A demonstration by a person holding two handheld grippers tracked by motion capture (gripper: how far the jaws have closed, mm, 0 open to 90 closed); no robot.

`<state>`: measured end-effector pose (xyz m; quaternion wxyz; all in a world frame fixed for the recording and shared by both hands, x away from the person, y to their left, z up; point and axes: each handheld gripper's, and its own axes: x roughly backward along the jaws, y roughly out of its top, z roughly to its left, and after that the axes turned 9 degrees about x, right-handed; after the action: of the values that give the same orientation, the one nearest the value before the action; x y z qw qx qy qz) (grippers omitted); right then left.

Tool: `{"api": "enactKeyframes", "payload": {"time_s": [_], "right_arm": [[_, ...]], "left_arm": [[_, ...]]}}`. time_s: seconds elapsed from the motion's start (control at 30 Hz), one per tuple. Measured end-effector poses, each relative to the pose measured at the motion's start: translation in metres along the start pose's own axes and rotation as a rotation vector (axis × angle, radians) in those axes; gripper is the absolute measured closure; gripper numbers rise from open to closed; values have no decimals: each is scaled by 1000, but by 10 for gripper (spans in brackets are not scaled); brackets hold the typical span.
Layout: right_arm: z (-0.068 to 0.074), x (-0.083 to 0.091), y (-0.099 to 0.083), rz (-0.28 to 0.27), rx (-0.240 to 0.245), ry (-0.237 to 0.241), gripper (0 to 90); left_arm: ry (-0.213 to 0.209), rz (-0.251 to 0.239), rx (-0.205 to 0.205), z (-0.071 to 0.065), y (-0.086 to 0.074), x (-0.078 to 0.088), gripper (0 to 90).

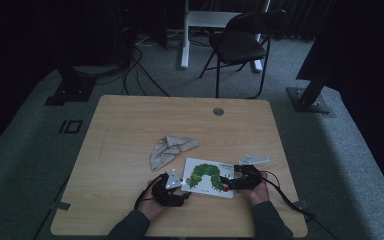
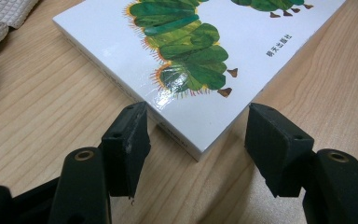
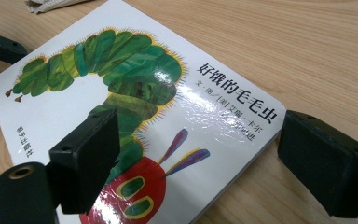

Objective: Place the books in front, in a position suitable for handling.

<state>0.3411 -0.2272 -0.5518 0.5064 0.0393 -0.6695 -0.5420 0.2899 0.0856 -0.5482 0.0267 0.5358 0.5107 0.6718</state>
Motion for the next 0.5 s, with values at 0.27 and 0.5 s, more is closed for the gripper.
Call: {"api": "enactKeyframes", "payload": {"time_s": [0.27,0.5], "right_arm": [[0,-3,2,-2,1,9,126],[4,-9,8,16,36,-6,122]], "left_arm": [[10,2,7,-3,-3,3,405],[14,4,5,-7,-7,7,409]]}}
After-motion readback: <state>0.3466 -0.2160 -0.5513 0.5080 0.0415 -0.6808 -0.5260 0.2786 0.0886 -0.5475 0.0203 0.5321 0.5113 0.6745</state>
